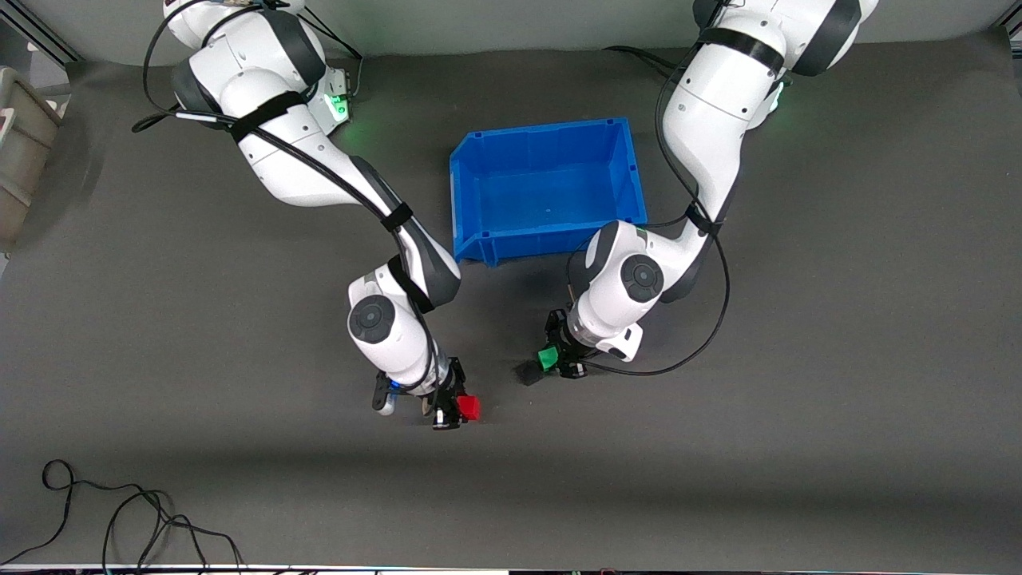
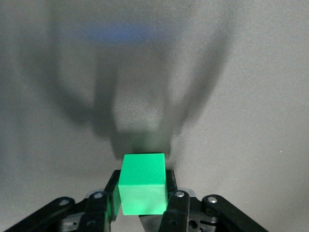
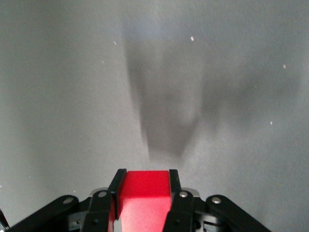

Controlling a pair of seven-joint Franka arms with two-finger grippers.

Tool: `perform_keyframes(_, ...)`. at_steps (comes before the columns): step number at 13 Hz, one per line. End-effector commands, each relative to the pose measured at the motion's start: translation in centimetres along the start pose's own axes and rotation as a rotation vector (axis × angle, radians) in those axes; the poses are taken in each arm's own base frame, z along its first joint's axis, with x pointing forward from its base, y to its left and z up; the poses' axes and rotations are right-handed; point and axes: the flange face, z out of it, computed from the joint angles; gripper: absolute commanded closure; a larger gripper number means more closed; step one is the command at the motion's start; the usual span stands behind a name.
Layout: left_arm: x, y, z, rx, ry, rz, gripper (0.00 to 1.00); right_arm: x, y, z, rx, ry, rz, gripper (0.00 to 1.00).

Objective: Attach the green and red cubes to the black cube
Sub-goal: 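Press the red and green cubes against the black cube's sides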

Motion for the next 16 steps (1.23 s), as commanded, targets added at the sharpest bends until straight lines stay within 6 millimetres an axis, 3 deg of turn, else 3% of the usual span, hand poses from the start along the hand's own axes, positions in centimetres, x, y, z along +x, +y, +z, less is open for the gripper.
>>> perform_keyframes(1, -0.4, 0.3, 0.3, -0.017, 0.002, -0.064, 0.75, -2.6, 1.0, 0.4, 0.006, -0.020, 0.004, 1.00)
perform_keyframes(7, -0.9, 0.5, 0.4, -0.028, -0.001, -0.114, 0.75, -6.3, 4.6, 1.3, -0.042, -0.002, -0.071, 1.00)
perform_keyframes(16, -1.3, 0.1, 0.6, -0.056, 0.050, 0.141, 0.80, -5.4, 6.1, 3.4, -0.095, 0.089, -0.144, 1.00)
